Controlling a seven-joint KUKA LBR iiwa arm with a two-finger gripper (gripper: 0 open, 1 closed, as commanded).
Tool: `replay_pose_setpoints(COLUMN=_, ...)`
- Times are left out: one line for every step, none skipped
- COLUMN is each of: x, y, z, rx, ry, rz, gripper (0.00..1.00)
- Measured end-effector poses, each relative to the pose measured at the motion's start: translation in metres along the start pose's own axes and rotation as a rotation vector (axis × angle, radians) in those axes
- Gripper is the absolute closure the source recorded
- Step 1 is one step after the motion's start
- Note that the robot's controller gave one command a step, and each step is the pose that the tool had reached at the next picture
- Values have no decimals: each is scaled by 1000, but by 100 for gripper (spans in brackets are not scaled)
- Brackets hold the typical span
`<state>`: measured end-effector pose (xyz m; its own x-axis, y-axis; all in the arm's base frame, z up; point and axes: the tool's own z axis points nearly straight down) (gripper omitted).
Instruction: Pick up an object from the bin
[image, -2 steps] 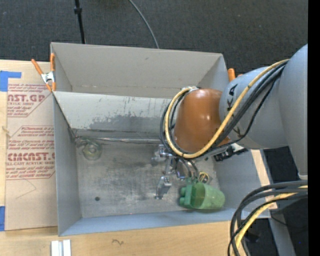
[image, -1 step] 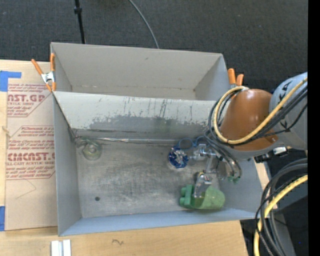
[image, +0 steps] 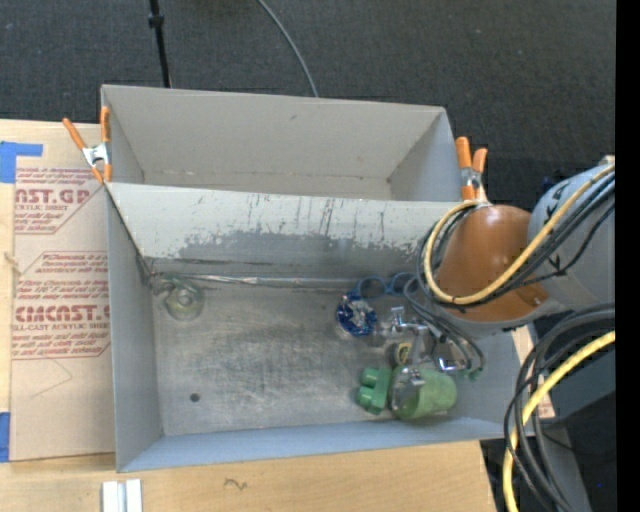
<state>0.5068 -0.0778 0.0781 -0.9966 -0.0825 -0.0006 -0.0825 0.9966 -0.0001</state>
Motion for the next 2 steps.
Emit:
replay_pose_setpoints(x=0, y=1, z=0, rx=-1, ry=1, rz=0, gripper=100)
replay_pose_setpoints(x=0, y=1, z=0, rx=-2, ry=1, rz=0, gripper=0)
